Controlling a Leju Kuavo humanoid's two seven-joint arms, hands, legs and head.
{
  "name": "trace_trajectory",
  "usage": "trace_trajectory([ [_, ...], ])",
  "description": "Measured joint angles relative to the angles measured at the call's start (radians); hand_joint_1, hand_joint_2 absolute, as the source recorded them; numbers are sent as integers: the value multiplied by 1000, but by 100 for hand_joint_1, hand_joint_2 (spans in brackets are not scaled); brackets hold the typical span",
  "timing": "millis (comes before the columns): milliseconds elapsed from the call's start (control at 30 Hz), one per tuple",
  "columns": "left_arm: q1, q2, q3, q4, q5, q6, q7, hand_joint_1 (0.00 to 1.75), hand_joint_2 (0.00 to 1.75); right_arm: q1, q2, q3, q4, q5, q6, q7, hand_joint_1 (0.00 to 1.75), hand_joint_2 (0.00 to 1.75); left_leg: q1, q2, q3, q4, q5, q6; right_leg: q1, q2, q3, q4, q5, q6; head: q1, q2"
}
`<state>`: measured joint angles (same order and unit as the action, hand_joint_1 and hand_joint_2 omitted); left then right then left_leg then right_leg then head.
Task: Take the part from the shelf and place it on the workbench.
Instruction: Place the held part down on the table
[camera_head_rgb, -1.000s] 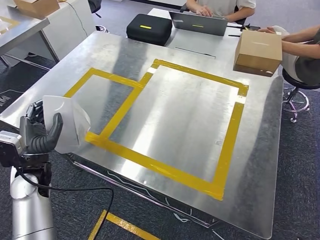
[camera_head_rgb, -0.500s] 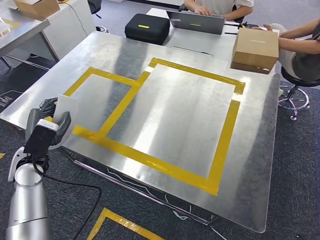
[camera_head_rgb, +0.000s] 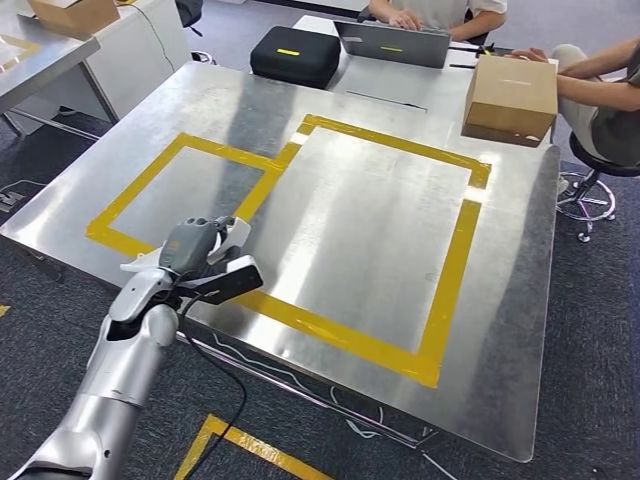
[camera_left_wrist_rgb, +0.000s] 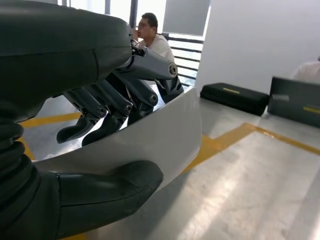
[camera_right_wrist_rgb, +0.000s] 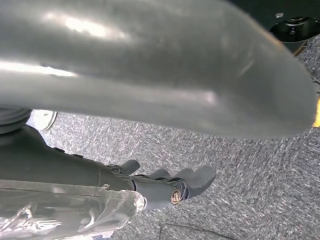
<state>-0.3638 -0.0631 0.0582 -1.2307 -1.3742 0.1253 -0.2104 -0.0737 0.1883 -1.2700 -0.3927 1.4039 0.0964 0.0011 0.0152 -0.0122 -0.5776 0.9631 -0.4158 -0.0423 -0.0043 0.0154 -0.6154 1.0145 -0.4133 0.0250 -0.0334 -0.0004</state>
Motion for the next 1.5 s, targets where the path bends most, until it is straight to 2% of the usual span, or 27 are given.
trace_trajectory([
  [133, -7, 17, -54, 56, -13, 8, 1, 175, 175, 2, -2, 0, 2, 5, 3, 0, 0, 0, 0, 0, -1, 0, 0, 0, 0, 0, -1, 0, 0, 0, 0, 0],
  [333, -20, 30, -91, 97, -22, 7, 0, 175, 175, 3, -5, 0, 6, 13, 9, -19, 0, 0, 0, 0, -3, 0, 0, 0, 0, 0, -2, 0, 0, 0, 0, 0],
  [533, -45, 30, -173, 153, -47, 14, 11, 175, 175, 2, -12, 17, 19, 31, -12, -85, 0, 0, 0, 0, -4, 1, 0, 0, 0, -1, -3, 0, 0, 0, 0, 0],
  [733, -61, 31, -227, 207, -53, 9, 40, 175, 175, 1, -22, 16, 21, 12, -17, -85, 0, 0, 0, 0, -5, 2, 0, 1, 0, -1, -3, 0, 0, 1, 0, 0],
  [967, -73, 47, -237, 292, -66, 22, 68, 175, 175, 3, -34, 15, 30, 8, 12, -46, 0, 0, 0, 0, -5, 2, 0, 0, 0, 0, -4, 0, 0, 0, 0, 0],
  [1200, -75, 39, -231, 314, 8, 47, -2, 175, 175, 4, -37, 15, 38, 11, 13, -52, 0, 0, 0, 0, -5, 2, 0, 1, 0, -1, -3, 0, 0, 1, 0, 0],
  [1500, -71, 30, -230, 314, 22, 46, -6, 175, 175, 4, -37, 15, 40, 11, 13, -53, 0, 0, 0, 0, -5, 2, 0, 1, 0, -2, -3, 0, 0, 1, 0, 0],
])
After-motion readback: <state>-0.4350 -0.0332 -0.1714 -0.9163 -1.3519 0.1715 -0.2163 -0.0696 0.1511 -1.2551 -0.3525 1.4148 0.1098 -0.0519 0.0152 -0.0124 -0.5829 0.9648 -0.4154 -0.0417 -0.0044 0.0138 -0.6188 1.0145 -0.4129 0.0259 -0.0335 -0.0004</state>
